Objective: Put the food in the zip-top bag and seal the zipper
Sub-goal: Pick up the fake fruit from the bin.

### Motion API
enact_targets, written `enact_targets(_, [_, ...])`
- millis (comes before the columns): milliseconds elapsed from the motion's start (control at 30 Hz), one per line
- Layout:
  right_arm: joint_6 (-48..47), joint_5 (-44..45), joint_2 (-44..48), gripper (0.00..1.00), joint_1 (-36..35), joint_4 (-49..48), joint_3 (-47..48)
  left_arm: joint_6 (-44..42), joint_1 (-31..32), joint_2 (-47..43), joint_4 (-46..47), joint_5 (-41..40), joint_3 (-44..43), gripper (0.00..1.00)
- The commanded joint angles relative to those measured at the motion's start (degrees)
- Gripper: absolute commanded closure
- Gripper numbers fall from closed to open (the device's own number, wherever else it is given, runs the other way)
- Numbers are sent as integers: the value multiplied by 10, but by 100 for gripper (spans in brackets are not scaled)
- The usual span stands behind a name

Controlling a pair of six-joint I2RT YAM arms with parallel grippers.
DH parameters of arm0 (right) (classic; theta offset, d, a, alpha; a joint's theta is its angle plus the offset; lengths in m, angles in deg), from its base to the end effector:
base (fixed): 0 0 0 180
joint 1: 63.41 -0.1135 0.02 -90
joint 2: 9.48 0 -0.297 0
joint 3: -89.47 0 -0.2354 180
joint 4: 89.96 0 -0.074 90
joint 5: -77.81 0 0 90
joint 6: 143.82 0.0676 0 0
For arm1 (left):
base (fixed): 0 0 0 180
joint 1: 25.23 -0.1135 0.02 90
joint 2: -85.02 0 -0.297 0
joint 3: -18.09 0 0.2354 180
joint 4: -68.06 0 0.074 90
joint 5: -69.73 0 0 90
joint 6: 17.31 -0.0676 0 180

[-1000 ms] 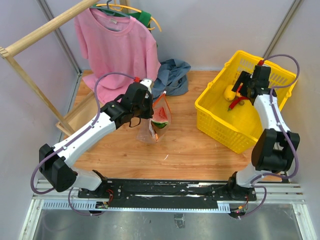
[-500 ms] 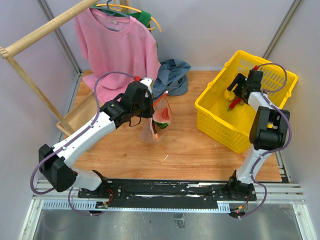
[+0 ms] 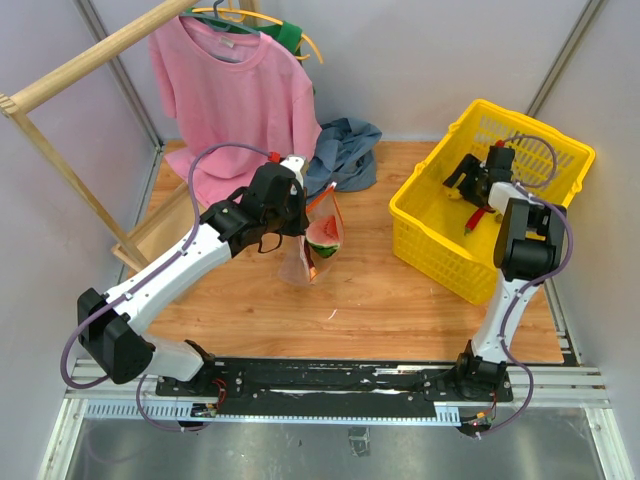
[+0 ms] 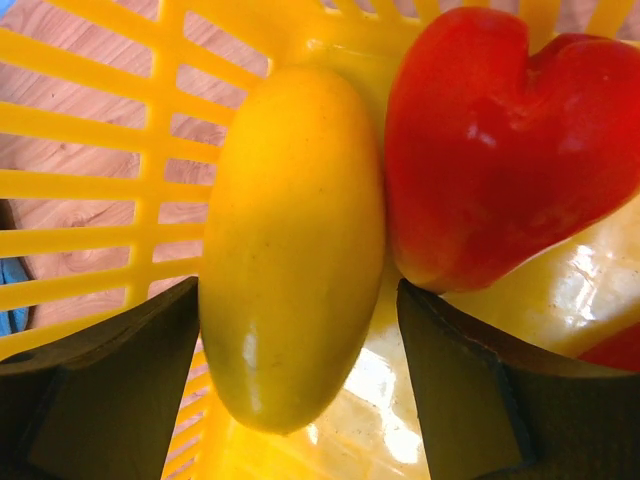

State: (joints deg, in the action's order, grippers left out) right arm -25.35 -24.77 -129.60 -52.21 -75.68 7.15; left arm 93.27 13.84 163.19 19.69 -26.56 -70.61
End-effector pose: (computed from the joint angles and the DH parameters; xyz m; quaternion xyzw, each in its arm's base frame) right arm 0.4922 -0.0824 0.1968 0.2553 0.8524 0.1637 0.4259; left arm 0.2392 -0.1846 0.3606 0.1203 0.8891 -0.1756 0.4053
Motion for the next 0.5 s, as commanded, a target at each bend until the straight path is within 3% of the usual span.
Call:
enact_targets(0, [-4,-12,-33,23,16,-28,16,-6,-3,1,8,6,-17,100])
enact_targets(100, [-3,-20,-28,30,19,-43,5,-5,-2,0,9,6,-17,100])
enact_targets(333, [-21,-34,24,62,23,-54,-24,-5,-3,-2,9,7,-17,100])
enact_targets(467, [-30,-29,78,67,23,-48,-46,-5,-3,-5,10,2,-14,100])
